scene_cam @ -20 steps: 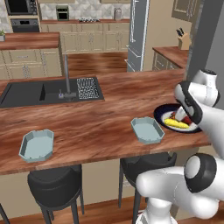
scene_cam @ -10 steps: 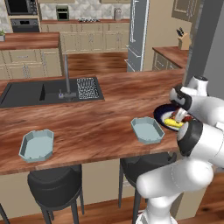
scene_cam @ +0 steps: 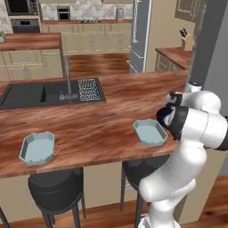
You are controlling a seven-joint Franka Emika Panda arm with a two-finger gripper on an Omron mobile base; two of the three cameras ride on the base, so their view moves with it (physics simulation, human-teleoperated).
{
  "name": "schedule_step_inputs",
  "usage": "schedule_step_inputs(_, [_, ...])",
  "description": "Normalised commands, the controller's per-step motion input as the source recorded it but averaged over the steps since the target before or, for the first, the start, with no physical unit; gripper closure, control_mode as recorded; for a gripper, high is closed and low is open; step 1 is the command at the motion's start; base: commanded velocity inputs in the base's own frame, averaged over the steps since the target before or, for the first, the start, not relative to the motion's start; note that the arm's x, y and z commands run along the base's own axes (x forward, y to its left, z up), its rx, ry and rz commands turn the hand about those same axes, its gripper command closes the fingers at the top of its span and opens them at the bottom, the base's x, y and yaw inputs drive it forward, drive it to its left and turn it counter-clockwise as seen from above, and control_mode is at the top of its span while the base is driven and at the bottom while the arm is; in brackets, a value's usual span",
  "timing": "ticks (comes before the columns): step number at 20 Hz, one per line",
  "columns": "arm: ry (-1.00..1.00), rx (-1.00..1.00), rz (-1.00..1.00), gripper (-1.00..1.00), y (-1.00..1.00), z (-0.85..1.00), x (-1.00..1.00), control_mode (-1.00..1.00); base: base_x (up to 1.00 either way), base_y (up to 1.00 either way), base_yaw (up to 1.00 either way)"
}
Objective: Place one cooked food and one vegetable from the large plate to each tupperware container.
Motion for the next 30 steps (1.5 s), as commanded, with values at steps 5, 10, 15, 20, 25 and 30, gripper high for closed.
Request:
schedule_step_inputs(5, [0.00, 0.00, 0.00, -1.00, -0.42, -0.26, 0.22, -1.00, 0.00, 0.00, 0.00])
schedule_step_inputs(10, [0.00, 0.00, 0.00, -1.00, -0.33, -0.21, 0.32, -1.00, 0.00, 0.00, 0.00])
schedule_step_inputs(15, [0.00, 0.00, 0.01, -1.00, 0.00, -0.34, 0.04, -1.00, 0.00, 0.00, 0.00])
schedule_step_inputs(20, [0.00, 0.00, 0.07, -1.00, 0.00, -0.26, 0.17, -1.00, 0.00, 0.00, 0.00])
schedule_step_inputs(25, [0.00, 0.00, 0.11, -1.00, -0.01, -0.20, 0.15, -1.00, 0.00, 0.00, 0.00])
schedule_step_inputs(30, [0.00, 0.01, 0.06, 1.00, 0.01, -0.29, 0.00, -1.00, 0.00, 0.00, 0.00])
